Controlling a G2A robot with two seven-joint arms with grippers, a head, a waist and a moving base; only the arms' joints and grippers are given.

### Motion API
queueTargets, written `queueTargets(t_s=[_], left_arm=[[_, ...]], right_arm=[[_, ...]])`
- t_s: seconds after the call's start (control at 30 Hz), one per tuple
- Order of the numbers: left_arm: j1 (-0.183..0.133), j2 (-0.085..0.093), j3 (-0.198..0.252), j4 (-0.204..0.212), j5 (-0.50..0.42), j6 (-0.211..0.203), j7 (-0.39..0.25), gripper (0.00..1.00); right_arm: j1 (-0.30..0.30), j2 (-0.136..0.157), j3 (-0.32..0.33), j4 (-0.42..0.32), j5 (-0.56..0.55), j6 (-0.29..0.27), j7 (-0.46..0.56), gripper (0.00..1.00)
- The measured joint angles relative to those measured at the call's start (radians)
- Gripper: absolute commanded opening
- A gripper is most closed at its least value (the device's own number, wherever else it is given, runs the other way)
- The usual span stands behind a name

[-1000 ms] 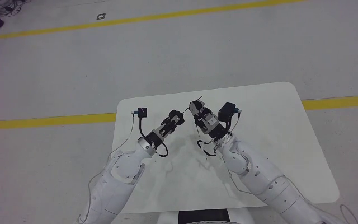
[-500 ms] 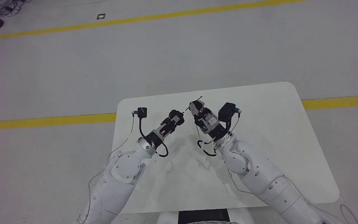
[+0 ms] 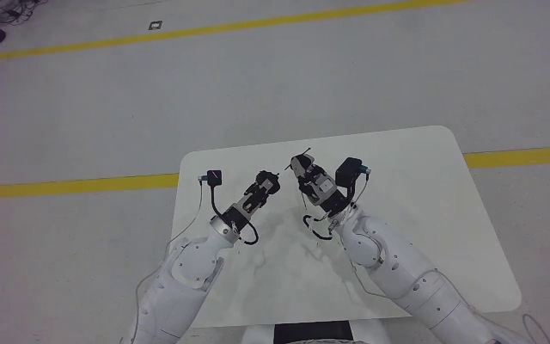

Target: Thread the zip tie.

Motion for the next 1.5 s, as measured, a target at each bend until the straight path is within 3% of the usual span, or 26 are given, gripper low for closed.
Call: queueTargets(t_s=[0.2,0.47,1.5], left_arm=[[0.017,0.000,-0.007,-0.031,0.027,-0.009,0.028,0.00],[-0.004,-0.003,0.008,-0.051,0.045,-0.009,0.049,0.00],[-0.004,-0.003,0.008,-0.051,0.046,-0.009,0.050,0.00]], right_arm=[[0.000,0.000,0.000,0.000,0.000,0.000,0.000,0.00],[0.000,0.000,0.000,0.000,0.000,0.000,0.000,0.00],[0.000,0.000,0.000,0.000,0.000,0.000,0.000,0.00]])
